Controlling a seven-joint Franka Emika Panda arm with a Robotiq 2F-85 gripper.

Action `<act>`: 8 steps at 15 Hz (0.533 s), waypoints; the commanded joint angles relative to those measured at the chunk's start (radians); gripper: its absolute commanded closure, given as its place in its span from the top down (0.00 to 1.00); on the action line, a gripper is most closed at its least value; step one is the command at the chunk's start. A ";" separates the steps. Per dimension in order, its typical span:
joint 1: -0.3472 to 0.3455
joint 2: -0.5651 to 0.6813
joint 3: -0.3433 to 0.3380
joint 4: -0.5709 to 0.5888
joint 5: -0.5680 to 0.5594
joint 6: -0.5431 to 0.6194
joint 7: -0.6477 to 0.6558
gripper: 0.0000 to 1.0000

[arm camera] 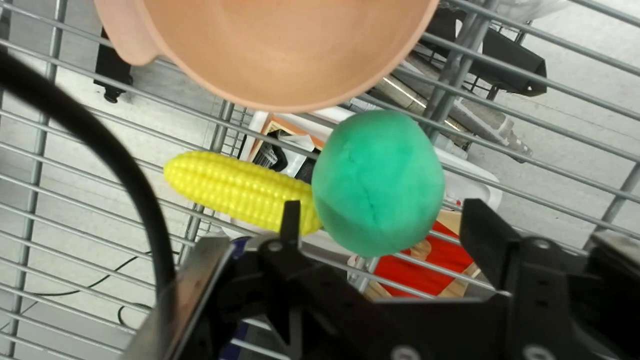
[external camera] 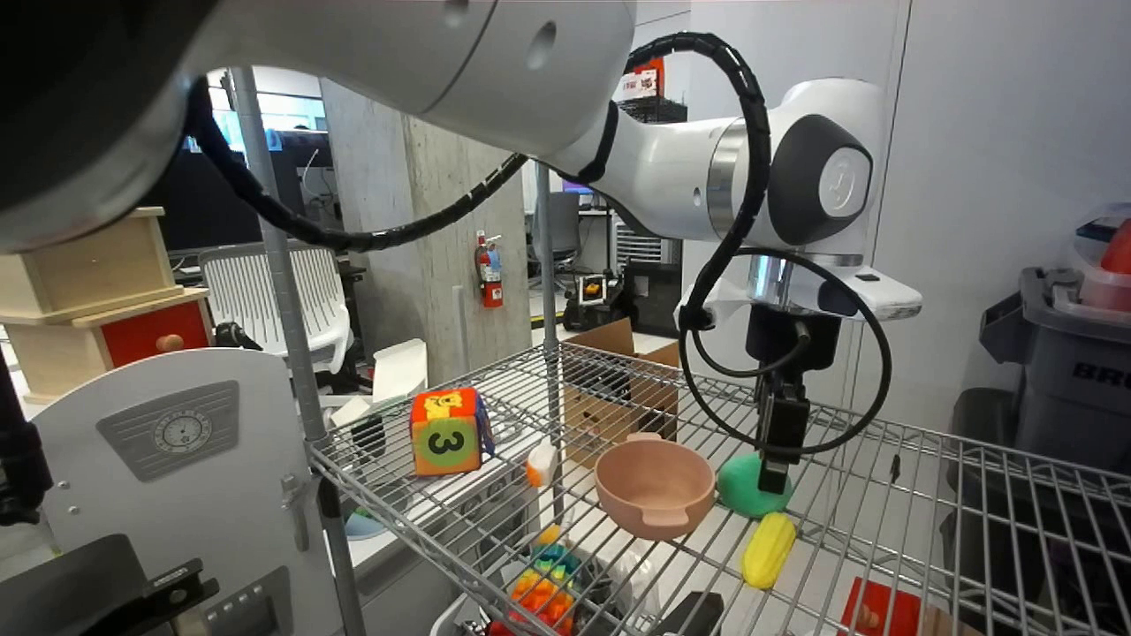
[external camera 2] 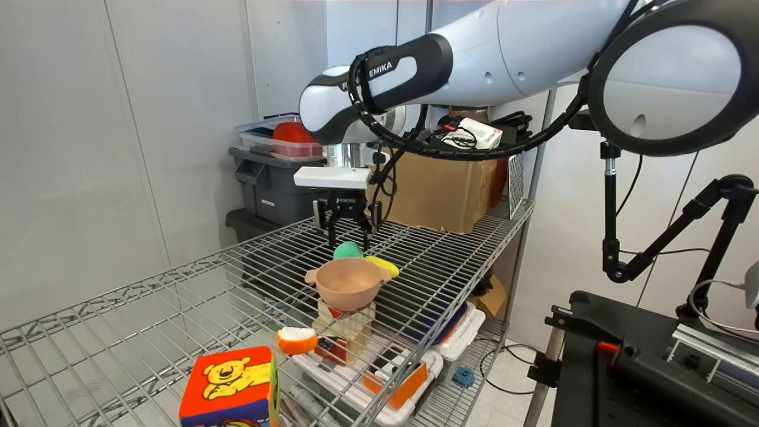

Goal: Remove the green plushy from the pot and put it on the rack

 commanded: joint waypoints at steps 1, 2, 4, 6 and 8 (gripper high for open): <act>0.000 0.010 0.003 0.031 -0.012 -0.037 0.005 1.00; -0.002 0.007 0.007 0.032 -0.010 -0.040 -0.005 1.00; -0.007 -0.006 0.016 0.025 -0.003 -0.041 -0.026 1.00; -0.011 -0.033 0.021 -0.004 0.000 -0.050 -0.043 1.00; -0.016 -0.047 0.027 -0.007 0.003 -0.077 -0.062 1.00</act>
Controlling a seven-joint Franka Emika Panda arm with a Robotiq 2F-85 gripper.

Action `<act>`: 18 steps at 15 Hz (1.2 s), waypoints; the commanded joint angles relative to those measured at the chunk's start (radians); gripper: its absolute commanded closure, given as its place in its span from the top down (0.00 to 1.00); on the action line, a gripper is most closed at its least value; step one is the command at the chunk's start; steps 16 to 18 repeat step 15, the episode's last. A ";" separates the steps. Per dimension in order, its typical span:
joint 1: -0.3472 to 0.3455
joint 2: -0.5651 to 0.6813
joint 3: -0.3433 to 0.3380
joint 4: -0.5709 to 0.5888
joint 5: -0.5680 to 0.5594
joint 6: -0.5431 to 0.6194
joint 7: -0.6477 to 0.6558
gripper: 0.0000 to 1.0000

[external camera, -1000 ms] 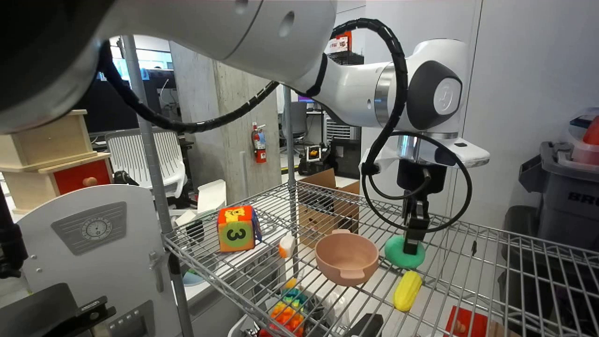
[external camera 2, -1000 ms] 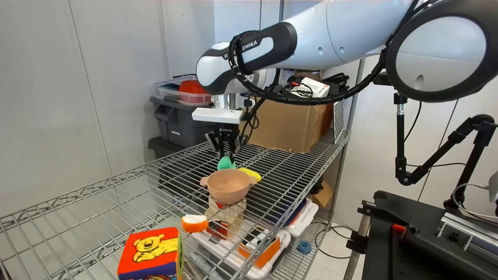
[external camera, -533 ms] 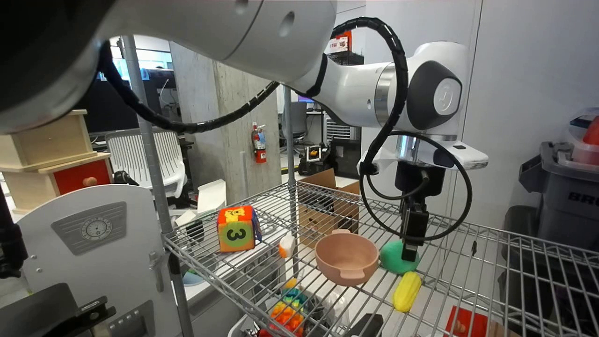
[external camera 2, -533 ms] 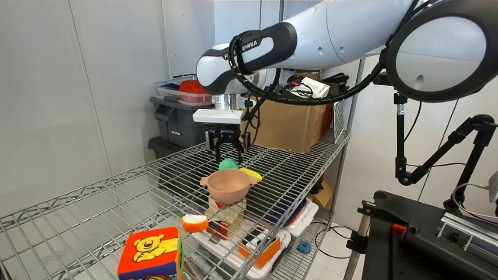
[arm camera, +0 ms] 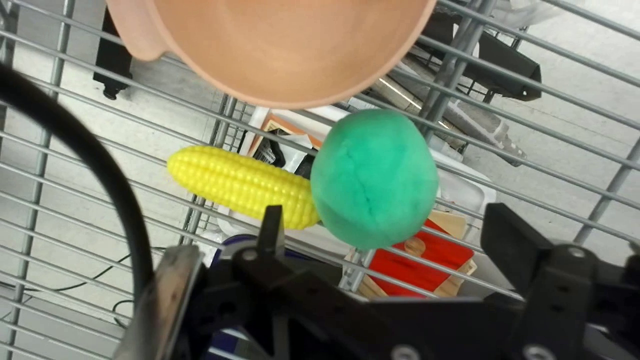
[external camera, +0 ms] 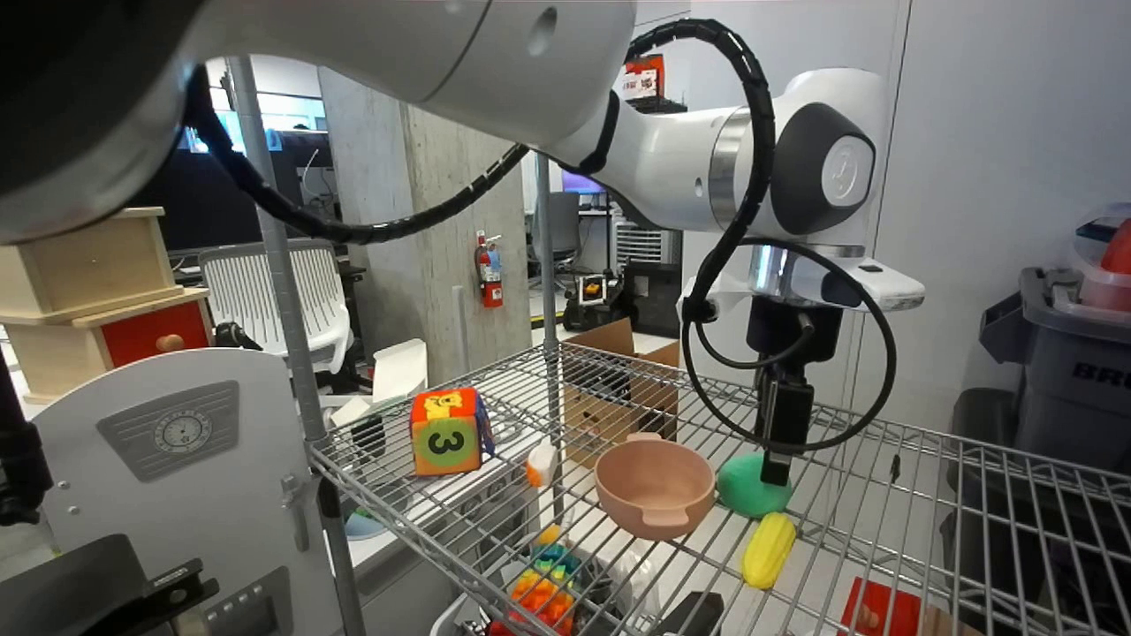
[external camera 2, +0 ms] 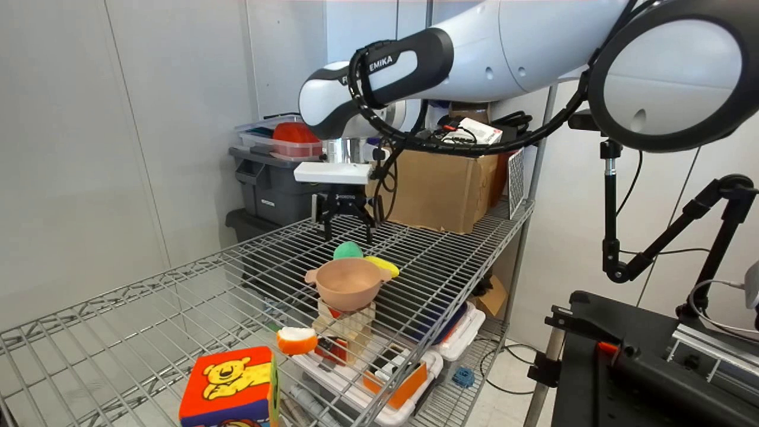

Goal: Remove the green plushy from the pot and put it on the rack

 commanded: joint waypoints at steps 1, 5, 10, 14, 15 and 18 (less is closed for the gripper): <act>-0.015 -0.043 0.023 -0.011 0.004 -0.073 -0.050 1.00; -0.028 -0.080 0.030 -0.015 0.007 -0.148 -0.104 1.00; -0.048 -0.149 0.044 -0.026 0.018 -0.347 -0.193 1.00; -0.041 -0.141 0.027 -0.007 0.008 -0.363 -0.180 1.00; -0.041 -0.138 0.027 -0.001 0.008 -0.364 -0.179 1.00; -0.041 -0.138 0.027 -0.001 0.008 -0.364 -0.179 1.00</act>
